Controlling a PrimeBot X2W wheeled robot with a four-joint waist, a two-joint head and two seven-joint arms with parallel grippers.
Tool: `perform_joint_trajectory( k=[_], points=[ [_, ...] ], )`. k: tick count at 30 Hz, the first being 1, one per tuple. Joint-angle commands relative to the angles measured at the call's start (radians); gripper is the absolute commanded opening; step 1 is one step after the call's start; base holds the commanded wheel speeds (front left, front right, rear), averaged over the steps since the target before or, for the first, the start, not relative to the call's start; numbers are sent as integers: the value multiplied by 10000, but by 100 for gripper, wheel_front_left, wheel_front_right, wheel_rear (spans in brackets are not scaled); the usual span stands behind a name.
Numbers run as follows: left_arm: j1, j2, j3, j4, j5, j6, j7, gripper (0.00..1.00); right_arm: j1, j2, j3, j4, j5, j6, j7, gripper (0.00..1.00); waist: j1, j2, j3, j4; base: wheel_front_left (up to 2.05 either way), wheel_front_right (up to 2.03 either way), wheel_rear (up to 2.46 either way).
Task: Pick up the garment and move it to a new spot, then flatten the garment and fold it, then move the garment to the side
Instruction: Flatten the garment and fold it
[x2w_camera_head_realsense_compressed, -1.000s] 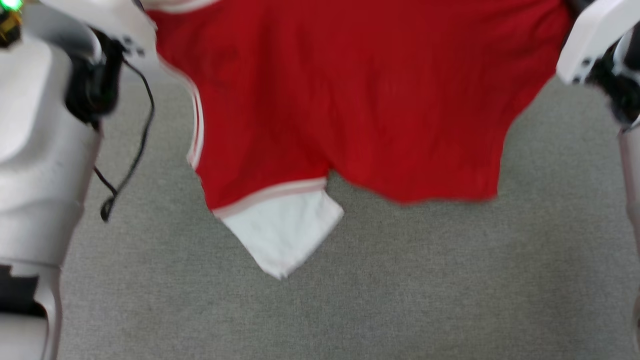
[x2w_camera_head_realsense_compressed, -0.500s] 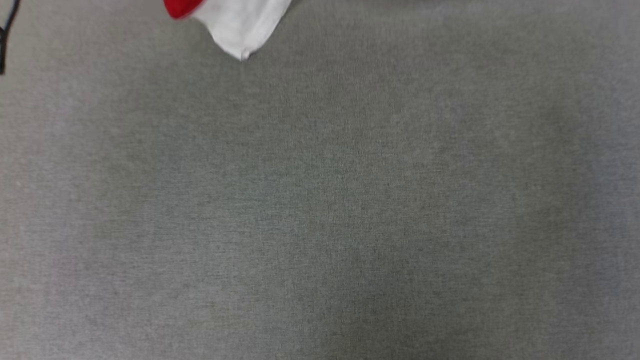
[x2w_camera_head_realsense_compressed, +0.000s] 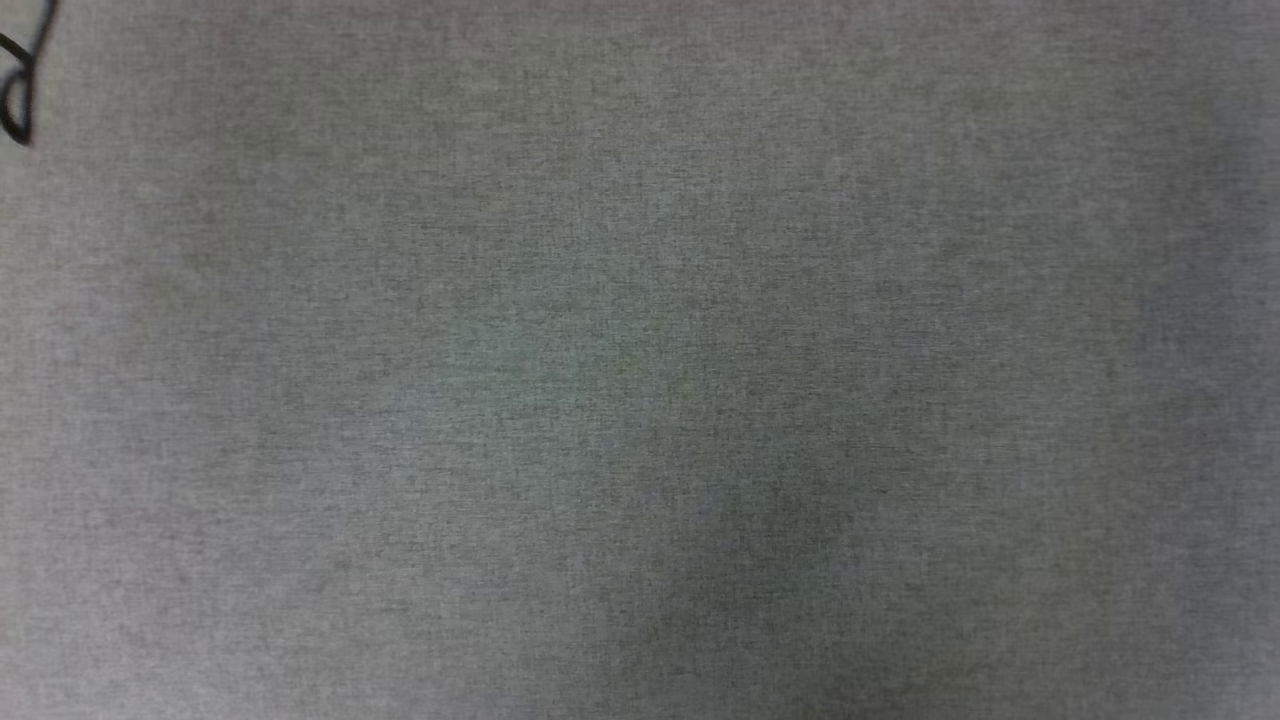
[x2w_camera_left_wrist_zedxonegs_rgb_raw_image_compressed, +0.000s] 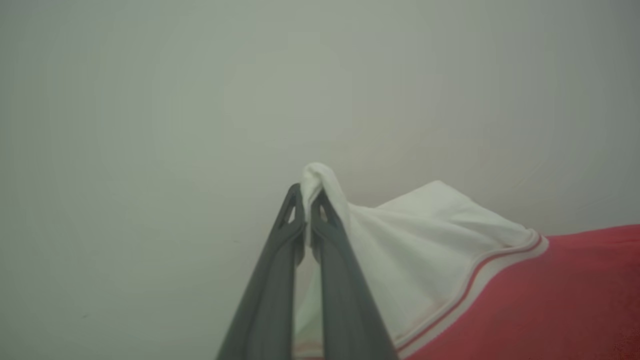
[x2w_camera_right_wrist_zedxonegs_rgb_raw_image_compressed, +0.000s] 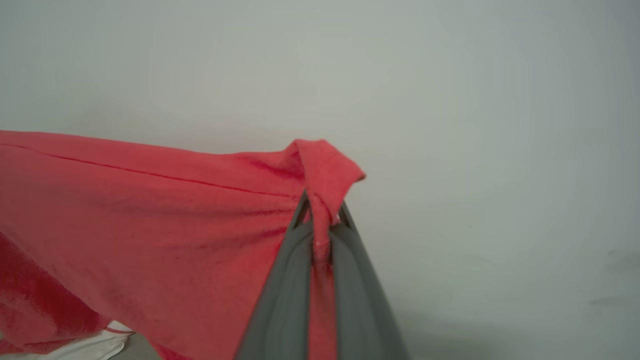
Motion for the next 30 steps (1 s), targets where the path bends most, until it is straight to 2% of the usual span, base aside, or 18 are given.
perform_joint_trajectory(
  k=[1, 7, 12, 14, 22, 24, 27, 28, 30],
  points=[
    [196, -1, -4, 117, -38, -60, -83, 0, -73, 18, 81, 122, 83, -7, -105, 0, -3, 0, 22, 55, 0, 0, 0],
    [1302, -372, -60, 948, -531, -411, -265, 0, 829, 88, 577, 1192, 397, -7, -498, 0, -3, 0, -486, 174, 0, 0, 0],
    [2937, -530, -259, 1169, -1000, -532, -316, 0, 2225, 192, 1097, 1605, 1073, -7, -743, 0, -3, 0, -1395, 243, 0, 0, 0],
    [4071, -672, -415, 1104, -1217, -545, -343, 0, 3245, 111, 1384, 1699, 1368, -7, -928, 0, -3, 0, -1994, 286, 0, 0, 0],
    [8160, -358, -449, -135, -2149, -527, -491, 0, 6805, -423, 2589, 726, 2634, -7, -1208, 0, -3, 0, -4017, 398, 0, 0, 0],
    [9148, -290, -385, -579, -2294, -420, -530, 0, 7655, -621, 2779, 269, 2964, -9, -1153, 0, -3, 0, -4463, 406, 0, 0, 0],
    [10662, -52, -378, -1401, -2384, -16, -525, 0, 8975, -975, 2901, -442, 3327, -10, -1043, 0, -3, 0, -5061, 439, 0, 0, 0],
    [12166, 204, -359, -2470, -2512, 561, -437, 0, 10331, -1298, 2799, -1231, 3546, -12, -867, 0, -3, 0, -5624, 448, 0, 0, 0],
    [13148, 428, -293, -3302, -2631, 1058, -327, 0, 11188, -1496, 2632, -1813, 3546, -13, -736, 0, -3, 0, -5963, 420, 0, 0, 0]
  ],
)
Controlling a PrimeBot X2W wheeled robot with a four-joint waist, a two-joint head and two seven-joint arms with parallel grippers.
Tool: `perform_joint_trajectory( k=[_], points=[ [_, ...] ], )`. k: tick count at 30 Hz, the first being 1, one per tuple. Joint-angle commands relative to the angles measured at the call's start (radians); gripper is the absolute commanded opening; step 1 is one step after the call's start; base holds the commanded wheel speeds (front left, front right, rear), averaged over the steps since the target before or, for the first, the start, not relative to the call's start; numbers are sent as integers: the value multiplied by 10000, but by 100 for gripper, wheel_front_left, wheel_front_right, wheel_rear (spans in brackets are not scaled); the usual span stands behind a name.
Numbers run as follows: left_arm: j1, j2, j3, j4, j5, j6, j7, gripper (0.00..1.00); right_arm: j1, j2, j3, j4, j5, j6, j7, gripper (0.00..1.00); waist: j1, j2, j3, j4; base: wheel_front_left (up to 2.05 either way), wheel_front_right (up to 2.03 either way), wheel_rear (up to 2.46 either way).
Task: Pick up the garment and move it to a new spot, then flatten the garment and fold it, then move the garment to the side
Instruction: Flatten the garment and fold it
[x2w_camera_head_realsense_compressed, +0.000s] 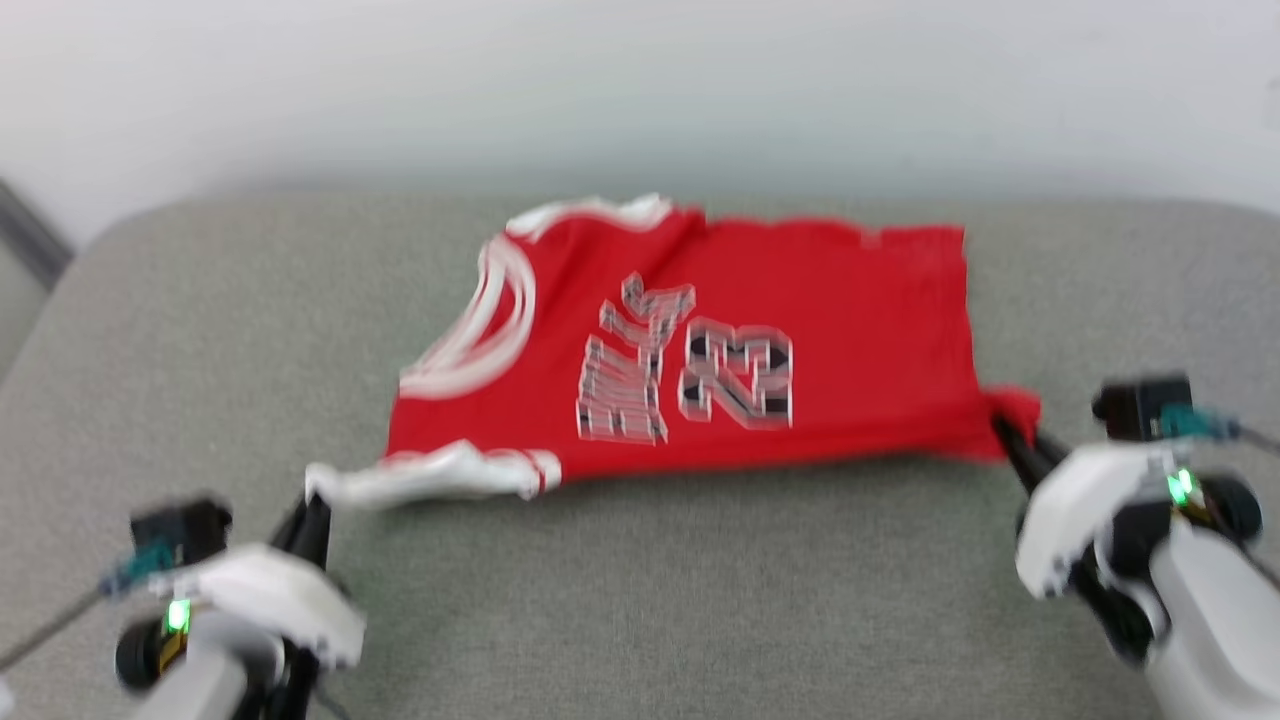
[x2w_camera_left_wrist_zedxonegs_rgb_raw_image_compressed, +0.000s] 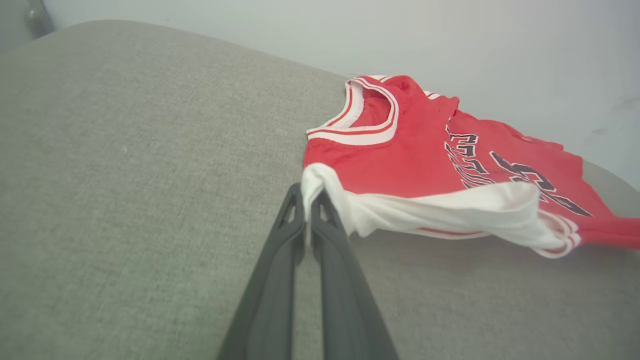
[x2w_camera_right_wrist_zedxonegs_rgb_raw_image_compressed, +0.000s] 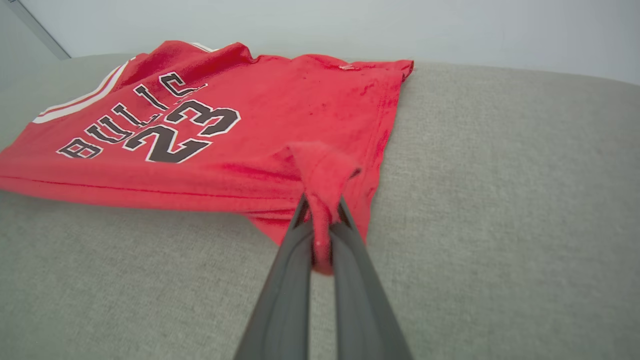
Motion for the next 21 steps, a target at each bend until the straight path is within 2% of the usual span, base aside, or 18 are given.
perform_joint_trajectory(
  k=[1, 5, 6, 8, 11, 14, 17, 21],
  points=[
    [683, 236, 122, -476, -152, 364, 71, 0, 638, -190, -228, -309, 43, -21, 116, 0, 3, 0, -760, -12, 0, 0, 0],
    [2538, 806, 415, -2609, -462, 1513, 356, 0, 2316, -388, -912, -1616, -103, -23, 632, 0, 3, 0, -1122, -61, 0, 0, 0],
    [2538, 806, 415, -2609, -462, 1513, 356, 0, 2316, -388, -912, -1616, -103, -23, 632, 0, 3, 0, -1122, -61, 0, 0, 0],
    [3404, 1032, 521, -3654, -582, 2090, 488, 0, 3090, -407, -1295, -2253, -154, -24, 970, 0, 3, 0, -1241, -57, 0, 0, 0],
    [4427, 1387, 687, -5112, -736, 2888, 736, 0, 4137, -218, -1790, -3202, -263, -23, 1548, 0, 3, 0, -1417, -15, 0, 0, 0],
    [5199, 1707, 832, -6291, -757, 3494, 845, 0, 4993, 19, -2472, -4122, -553, -24, 2133, 0, 3, 0, -1509, 48, 0, 0, 0],
    [5446, 1919, 876, -7144, -705, 3798, 998, 0, 5543, 435, -2920, -4894, -830, -23, 2744, 0, 3, 0, -1483, 95, 0, 0, 0],
    [4795, 1850, 630, -7421, -570, 3712, 1278, 0, 5709, 854, -3078, -5409, -1143, -20, 3706, 0, 3, 0, -1371, 76, 0, 0, 0]
  ],
)
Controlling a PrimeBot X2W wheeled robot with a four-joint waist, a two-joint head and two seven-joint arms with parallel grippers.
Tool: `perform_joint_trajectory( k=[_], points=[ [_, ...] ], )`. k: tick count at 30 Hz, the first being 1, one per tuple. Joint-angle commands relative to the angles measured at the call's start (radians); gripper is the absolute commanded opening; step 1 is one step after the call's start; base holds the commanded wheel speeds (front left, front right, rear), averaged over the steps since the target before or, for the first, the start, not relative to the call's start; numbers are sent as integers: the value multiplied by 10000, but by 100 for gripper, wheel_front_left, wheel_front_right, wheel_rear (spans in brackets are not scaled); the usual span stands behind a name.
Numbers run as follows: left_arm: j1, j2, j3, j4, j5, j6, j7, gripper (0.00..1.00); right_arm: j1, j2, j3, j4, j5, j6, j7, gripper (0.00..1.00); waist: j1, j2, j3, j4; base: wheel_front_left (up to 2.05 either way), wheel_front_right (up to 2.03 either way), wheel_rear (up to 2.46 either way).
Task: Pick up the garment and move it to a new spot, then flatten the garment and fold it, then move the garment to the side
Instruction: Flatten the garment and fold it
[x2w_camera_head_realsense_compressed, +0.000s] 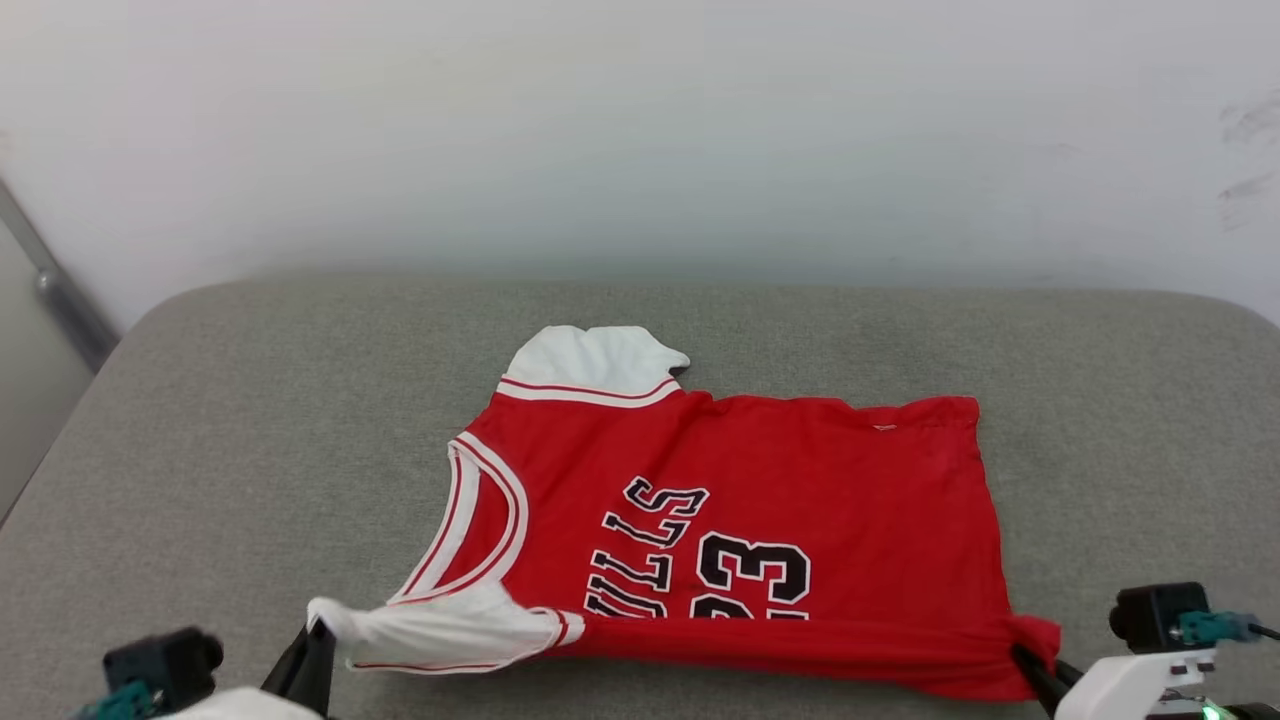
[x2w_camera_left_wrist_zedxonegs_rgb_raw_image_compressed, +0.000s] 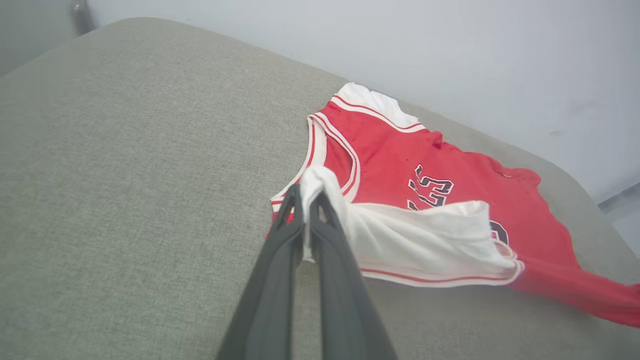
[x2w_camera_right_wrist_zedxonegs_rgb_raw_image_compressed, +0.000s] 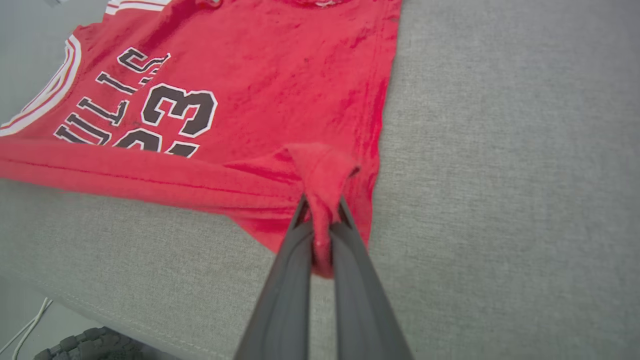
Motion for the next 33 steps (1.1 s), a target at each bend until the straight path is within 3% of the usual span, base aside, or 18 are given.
perform_joint_trajectory(
  k=[1, 10, 20, 21, 22, 23, 24, 25, 27, 28, 29, 30, 33],
  points=[
    [-461, -72, -94, 118, 74, -99, 122, 0, -58, 75, -2, -79, -168, -16, 287, 0, 3, -1, 88, -64, 0, 0, 0],
    [-2719, -782, -739, 2268, 82, -1442, 684, 0, -1399, 255, 174, 658, -615, -16, 987, 0, 3, -1, 682, -272, 0, 0, 0],
    [-4627, -1586, -1079, 4566, 288, -2523, 566, 0, -2940, 194, 696, 2023, -718, -15, 389, 0, 3, -1, 1823, -431, 0, 0, 0],
    [-4779, -1653, -1136, 4811, 257, -2658, 637, 0, -3084, 210, 767, 2185, -737, -15, 264, 17, 3, -1, 1904, -453, 0, 0, 0],
    [-4900, -1726, -1219, 5050, 228, -2784, 724, 0, -3204, 232, 842, 2348, -742, -15, 130, 40, 3, -1, 1994, -470, 0, 0, 0],
    [-5031, -1809, -1283, 5300, 183, -2918, 812, 0, -3313, 232, 954, 2533, -798, -15, 18, 76, 3, -1, 2082, -480, 0, 0, 0],
    [-5133, -1892, -1348, 5545, 141, -3031, 914, 0, -3412, 263, 1070, 2708, -785, -15, -91, 97, 3, -1, 2143, -493, 0, 0, 0],
    [-5217, -1977, -1404, 5803, 93, -3143, 1025, 18, -3489, 305, 1160, 2896, -718, -15, -192, 100, 3, -1, 2184, -503, 0, 0, 0],
    [-5388, -2114, -1475, 6221, 10, -3357, 1133, 42, -3616, 295, 1334, 3215, -640, -15, -397, 100, 3, -1, 2233, -509, 0, 0, 0],
    [-5449, -2177, -1511, 6415, -29, -3451, 1185, 64, -3614, 298, 1423, 3393, -570, -15, -473, 100, 3, -1, 2235, -504, 0, 0, 0],
    [-5497, -2233, -1518, 6603, -57, -3531, 1186, 94, -3606, 259, 1495, 3548, -533, -16, -576, 100, 3, -1, 2223, -498, 0, 0, 0],
    [-5537, -2294, -1507, 6752, -90, -3608, 1133, 100, -3608, 209, 1567, 3607, -490, -18, -786, 100, 3, -1, 2195, -491, 0, 0, 0],
    [-5560, -2341, -1452, 7076, -136, -3745, 965, 100, -3505, 144, 1530, 3561, -342, -16, -1721, 100, 3, -1, 2009, -483, 0, 0, 0]
  ],
)
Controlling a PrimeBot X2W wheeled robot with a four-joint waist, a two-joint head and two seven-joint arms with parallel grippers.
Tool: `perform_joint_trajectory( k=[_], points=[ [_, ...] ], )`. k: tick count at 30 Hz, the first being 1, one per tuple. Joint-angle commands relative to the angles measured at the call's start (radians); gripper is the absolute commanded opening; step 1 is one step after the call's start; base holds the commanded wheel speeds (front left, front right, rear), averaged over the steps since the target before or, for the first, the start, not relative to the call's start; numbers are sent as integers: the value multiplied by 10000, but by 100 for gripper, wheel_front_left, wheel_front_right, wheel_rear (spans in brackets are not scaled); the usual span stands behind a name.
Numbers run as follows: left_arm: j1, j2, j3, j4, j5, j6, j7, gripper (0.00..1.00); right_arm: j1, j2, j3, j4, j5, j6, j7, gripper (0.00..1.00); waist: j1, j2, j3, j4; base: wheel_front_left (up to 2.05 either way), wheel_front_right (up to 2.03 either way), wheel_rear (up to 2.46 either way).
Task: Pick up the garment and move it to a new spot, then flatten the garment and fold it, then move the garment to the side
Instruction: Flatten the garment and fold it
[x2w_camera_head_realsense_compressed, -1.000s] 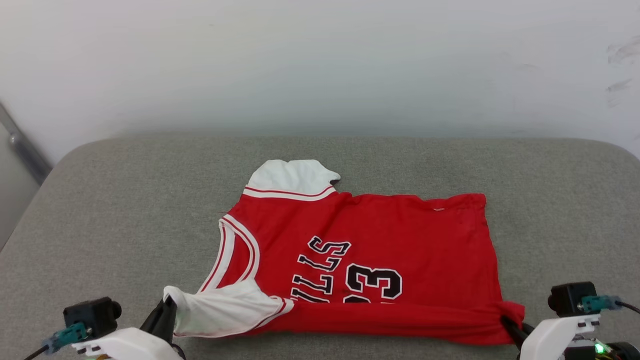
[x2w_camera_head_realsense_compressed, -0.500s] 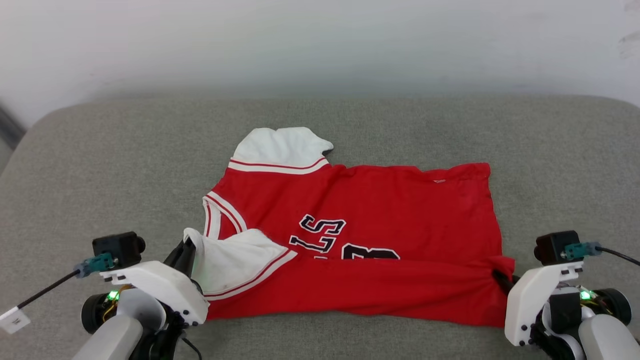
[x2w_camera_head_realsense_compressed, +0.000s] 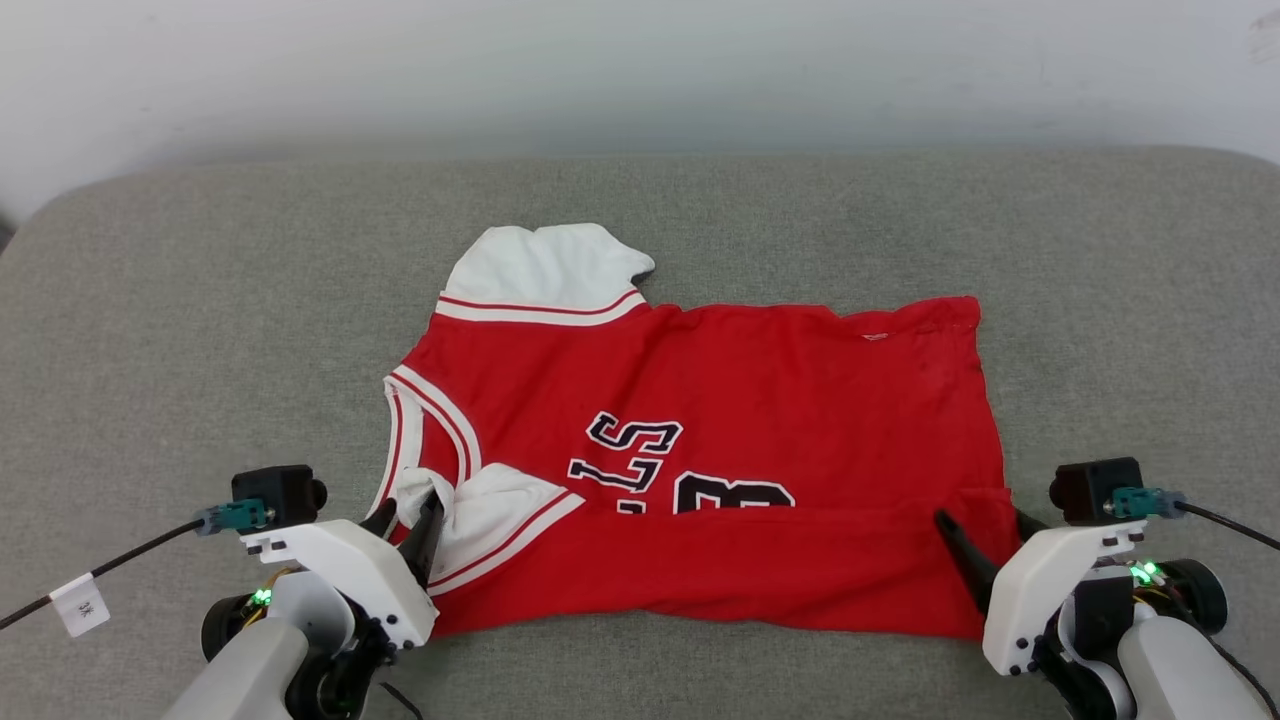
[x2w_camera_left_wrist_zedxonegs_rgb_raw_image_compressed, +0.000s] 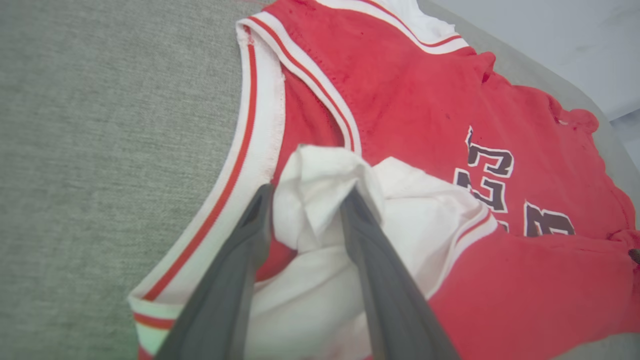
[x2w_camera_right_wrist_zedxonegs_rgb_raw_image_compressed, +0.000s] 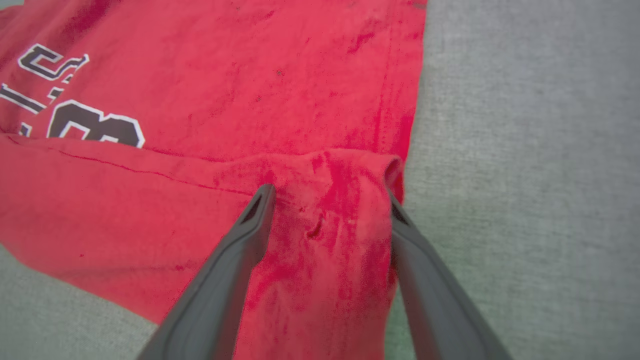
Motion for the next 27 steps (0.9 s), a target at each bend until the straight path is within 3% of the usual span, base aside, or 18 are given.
perform_joint_trajectory(
  k=[1, 6, 14, 24, 27],
  points=[
    [-70, 36, 98, 125, -61, -79, -164, 100, 122, -72, -47, -74, 85, -13, -603, 100, -2, 0, -191, -15, 0, 0, 0],
    [178, 387, 216, 62, -132, -114, -139, 100, 419, -161, -106, -608, 50, -11, -2134, 100, -2, 0, -659, -182, 0, 0, 0],
    [496, 1565, 280, -1222, -215, 403, 957, 100, 1083, 63, -695, -2042, -376, -11, -3475, 100, -2, 0, -1320, -524, 0, 0, 0],
    [1276, 3224, -163, -2987, -1101, 1174, 4387, 100, 2283, 965, -1411, -4587, -1451, -11, -3208, 100, -2, 0, -952, -1146, 0, 0, 0],
    [1332, 3366, -103, -3124, -1409, 1306, 4896, 100, 2413, 1197, -1381, -5108, -1475, -11, -3071, 100, -2, 0, -572, -1308, 0, 0, 0]
  ],
)
